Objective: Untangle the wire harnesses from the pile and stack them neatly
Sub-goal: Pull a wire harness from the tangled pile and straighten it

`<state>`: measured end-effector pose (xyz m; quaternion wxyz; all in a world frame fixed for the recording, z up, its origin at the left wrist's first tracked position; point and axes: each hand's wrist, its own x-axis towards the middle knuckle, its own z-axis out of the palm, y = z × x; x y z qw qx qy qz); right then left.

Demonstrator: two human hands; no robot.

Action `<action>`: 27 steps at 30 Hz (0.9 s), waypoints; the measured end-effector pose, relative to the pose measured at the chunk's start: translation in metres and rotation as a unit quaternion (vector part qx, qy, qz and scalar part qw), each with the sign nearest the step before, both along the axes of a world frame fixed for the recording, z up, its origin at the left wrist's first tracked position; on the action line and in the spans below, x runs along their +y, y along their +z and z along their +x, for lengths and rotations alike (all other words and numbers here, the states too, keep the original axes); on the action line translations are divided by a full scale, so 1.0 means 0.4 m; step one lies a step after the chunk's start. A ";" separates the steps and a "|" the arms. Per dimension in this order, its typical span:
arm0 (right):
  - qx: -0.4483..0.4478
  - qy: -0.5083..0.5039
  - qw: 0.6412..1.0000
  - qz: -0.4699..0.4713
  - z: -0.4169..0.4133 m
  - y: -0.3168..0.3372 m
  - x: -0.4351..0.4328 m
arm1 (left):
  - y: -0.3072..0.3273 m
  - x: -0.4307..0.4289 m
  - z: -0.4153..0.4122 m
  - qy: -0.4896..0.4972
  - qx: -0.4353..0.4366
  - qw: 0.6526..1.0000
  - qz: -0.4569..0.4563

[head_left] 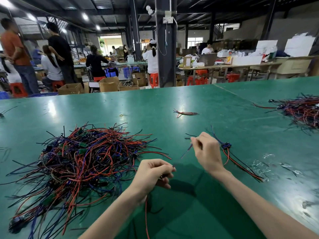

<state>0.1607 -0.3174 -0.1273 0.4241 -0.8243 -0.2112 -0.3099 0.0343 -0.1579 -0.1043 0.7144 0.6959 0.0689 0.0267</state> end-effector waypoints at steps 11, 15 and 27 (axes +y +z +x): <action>-0.007 -0.044 0.996 0.072 0.011 0.009 -0.011 | -0.011 -0.019 -0.003 -0.001 0.019 0.999 -0.037; 0.075 -0.038 0.985 0.149 0.014 0.028 -0.008 | -0.017 -0.016 0.000 -0.034 0.040 0.996 -0.068; 0.266 0.077 0.943 0.184 -0.023 0.020 0.031 | -0.019 0.007 0.017 -0.045 0.023 0.995 -0.083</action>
